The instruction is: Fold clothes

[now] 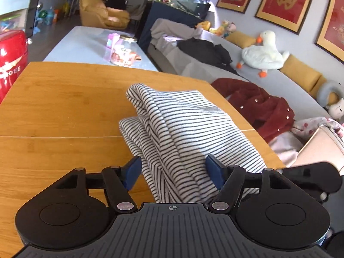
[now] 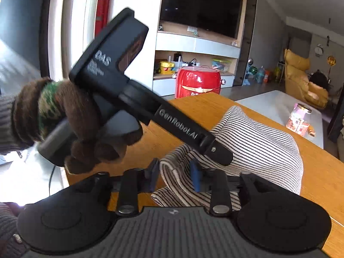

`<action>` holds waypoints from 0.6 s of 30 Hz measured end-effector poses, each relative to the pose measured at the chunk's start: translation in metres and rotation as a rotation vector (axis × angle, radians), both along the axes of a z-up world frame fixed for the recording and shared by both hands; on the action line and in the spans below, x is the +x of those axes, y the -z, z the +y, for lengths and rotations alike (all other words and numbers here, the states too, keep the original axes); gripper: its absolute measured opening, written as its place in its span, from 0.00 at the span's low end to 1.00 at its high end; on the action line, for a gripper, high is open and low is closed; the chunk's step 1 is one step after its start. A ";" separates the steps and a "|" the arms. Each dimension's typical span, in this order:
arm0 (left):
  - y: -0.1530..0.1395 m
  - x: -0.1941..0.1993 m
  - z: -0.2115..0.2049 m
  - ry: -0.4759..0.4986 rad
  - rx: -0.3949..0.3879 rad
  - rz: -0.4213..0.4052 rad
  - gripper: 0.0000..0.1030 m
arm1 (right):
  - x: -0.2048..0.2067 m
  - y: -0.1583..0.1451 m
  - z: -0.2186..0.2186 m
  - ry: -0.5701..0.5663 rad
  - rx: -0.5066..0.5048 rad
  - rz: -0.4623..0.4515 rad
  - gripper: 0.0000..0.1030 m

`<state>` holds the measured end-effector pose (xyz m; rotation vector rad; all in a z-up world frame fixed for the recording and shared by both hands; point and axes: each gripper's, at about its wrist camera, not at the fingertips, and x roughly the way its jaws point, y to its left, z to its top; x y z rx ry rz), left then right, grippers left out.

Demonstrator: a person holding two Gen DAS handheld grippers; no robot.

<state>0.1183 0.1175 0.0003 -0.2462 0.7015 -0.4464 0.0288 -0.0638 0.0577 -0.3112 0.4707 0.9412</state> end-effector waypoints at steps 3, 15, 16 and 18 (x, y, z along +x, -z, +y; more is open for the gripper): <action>0.002 -0.004 0.001 0.004 0.009 -0.010 0.72 | 0.023 -0.026 -0.037 0.030 0.098 0.087 0.81; 0.004 -0.010 0.008 0.016 0.016 -0.016 0.75 | 0.191 0.024 -0.087 0.370 0.206 0.535 0.95; 0.004 -0.010 0.009 0.015 0.012 -0.013 0.76 | 0.201 0.034 -0.083 0.368 0.213 0.585 0.95; 0.006 -0.011 0.012 0.012 0.006 -0.006 0.78 | 0.213 0.044 -0.073 0.331 0.261 0.667 0.83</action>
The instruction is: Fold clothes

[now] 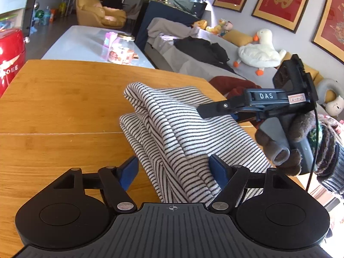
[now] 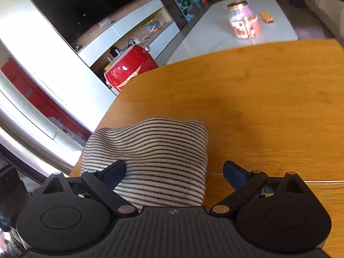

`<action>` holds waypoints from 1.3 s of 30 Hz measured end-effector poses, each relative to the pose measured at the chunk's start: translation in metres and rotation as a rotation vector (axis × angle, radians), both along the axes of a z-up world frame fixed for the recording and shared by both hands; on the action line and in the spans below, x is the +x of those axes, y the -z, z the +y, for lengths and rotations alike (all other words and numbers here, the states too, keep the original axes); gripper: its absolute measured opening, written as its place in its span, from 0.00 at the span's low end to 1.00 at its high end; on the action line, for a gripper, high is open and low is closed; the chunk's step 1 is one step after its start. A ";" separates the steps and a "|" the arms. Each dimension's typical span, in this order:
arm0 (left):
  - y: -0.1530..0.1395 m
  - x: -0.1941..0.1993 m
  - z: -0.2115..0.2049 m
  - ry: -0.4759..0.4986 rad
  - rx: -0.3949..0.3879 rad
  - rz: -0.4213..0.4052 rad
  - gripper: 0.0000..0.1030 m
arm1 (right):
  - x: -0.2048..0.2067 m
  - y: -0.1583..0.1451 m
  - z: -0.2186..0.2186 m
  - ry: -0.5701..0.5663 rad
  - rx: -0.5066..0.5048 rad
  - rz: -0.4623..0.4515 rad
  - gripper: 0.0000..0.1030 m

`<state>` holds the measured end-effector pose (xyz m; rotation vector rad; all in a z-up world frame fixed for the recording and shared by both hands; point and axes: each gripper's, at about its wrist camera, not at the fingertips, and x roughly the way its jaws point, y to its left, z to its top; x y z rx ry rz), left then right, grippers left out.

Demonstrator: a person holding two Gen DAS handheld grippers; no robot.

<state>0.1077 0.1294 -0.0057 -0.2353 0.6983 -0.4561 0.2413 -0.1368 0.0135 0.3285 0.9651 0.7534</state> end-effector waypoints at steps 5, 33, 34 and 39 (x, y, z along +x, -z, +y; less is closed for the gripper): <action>0.004 -0.004 0.007 -0.002 0.000 0.007 0.86 | -0.018 -0.039 0.014 -0.072 0.121 -0.165 0.53; 0.011 0.016 -0.007 0.027 -0.044 0.082 0.76 | -0.057 0.009 -0.006 -0.051 0.017 -0.058 0.66; 0.011 0.024 0.000 0.013 -0.051 0.082 0.75 | -0.046 0.010 0.001 -0.053 0.023 -0.062 0.66; 0.010 0.067 0.041 -0.086 -0.042 0.059 0.75 | 0.007 0.010 0.052 -0.069 0.008 -0.154 0.67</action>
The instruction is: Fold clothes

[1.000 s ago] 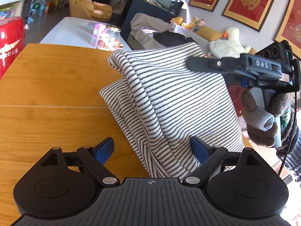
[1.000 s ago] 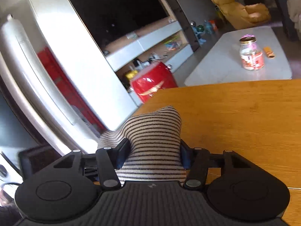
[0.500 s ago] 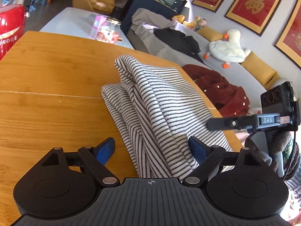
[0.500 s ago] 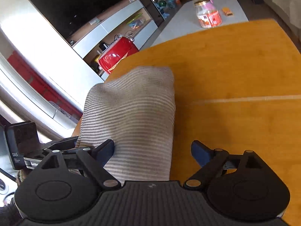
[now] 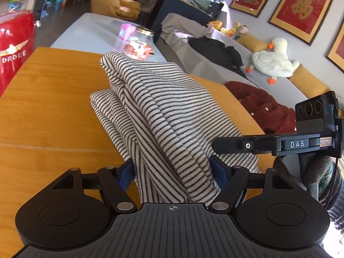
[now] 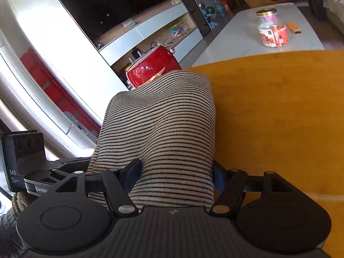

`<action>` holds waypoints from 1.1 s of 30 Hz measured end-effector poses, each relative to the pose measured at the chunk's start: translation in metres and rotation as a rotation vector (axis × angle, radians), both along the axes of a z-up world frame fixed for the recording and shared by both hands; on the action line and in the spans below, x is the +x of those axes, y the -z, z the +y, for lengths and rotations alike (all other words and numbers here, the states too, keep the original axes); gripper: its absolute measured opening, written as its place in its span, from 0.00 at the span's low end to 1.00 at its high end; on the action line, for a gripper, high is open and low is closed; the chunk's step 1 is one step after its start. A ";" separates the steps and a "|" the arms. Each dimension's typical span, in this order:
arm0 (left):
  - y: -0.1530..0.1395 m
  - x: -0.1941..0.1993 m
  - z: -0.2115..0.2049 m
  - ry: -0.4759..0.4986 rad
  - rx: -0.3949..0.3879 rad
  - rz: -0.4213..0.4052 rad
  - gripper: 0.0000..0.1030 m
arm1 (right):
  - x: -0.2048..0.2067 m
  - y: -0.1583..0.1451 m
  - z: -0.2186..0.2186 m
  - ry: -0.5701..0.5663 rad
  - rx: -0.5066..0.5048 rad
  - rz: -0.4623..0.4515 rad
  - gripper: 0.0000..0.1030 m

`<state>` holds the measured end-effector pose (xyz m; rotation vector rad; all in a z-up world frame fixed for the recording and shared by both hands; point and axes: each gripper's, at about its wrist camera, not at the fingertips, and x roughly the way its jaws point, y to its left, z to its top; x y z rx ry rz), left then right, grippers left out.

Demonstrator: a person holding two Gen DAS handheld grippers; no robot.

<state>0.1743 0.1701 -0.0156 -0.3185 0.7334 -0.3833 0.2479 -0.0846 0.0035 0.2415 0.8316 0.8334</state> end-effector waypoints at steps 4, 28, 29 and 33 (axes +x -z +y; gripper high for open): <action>0.002 0.030 0.031 -0.087 -0.016 -0.010 0.76 | 0.037 0.000 0.040 0.022 -0.015 -0.048 0.71; -0.032 0.112 0.040 -0.183 0.095 -0.163 0.68 | 0.058 -0.010 0.061 0.052 -0.025 -0.041 0.92; -0.030 0.111 0.038 -0.179 0.115 -0.166 0.68 | 0.061 -0.002 0.059 0.056 0.004 0.024 0.91; -0.029 0.108 0.040 -0.180 0.133 -0.162 0.68 | 0.059 -0.010 0.061 0.038 0.055 0.017 0.59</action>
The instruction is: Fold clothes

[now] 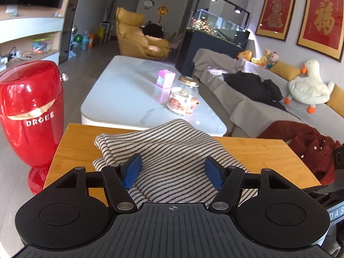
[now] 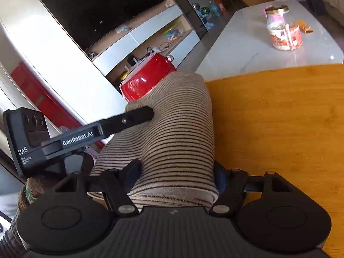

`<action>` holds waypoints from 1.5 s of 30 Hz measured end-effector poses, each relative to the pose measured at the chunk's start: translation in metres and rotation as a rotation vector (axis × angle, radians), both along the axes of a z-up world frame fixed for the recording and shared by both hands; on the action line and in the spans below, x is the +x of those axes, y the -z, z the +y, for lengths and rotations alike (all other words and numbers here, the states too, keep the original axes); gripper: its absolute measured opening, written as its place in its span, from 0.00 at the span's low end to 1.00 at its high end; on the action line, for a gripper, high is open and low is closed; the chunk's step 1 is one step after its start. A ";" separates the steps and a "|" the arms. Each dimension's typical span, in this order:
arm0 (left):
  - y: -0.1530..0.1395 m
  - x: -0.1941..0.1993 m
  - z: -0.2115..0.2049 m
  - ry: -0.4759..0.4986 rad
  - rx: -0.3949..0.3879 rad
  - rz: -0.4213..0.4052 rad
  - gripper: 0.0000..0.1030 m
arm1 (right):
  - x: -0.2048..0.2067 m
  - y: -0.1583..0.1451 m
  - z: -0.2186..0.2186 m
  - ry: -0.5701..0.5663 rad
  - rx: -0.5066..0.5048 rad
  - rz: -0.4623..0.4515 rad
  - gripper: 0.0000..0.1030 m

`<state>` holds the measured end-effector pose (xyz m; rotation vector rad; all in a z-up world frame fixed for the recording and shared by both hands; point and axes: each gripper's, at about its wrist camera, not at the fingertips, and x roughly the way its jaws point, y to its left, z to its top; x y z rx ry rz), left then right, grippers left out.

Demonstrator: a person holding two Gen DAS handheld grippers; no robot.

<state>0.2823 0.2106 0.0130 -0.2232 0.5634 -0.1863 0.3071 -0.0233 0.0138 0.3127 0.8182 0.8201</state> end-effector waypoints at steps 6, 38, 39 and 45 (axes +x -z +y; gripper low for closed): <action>0.004 0.004 0.018 -0.009 -0.068 0.014 0.68 | -0.001 -0.008 0.003 0.010 -0.105 -0.117 0.55; -0.012 -0.061 0.005 0.053 -0.120 -0.008 0.83 | -0.072 -0.045 -0.021 0.028 -0.156 -0.325 0.84; -0.008 -0.066 -0.003 0.073 -0.102 0.009 0.82 | -0.063 -0.042 -0.027 0.051 -0.127 -0.278 0.83; 0.008 -0.072 -0.018 0.069 0.010 0.023 0.64 | -0.023 -0.003 -0.024 0.133 -0.056 -0.055 0.54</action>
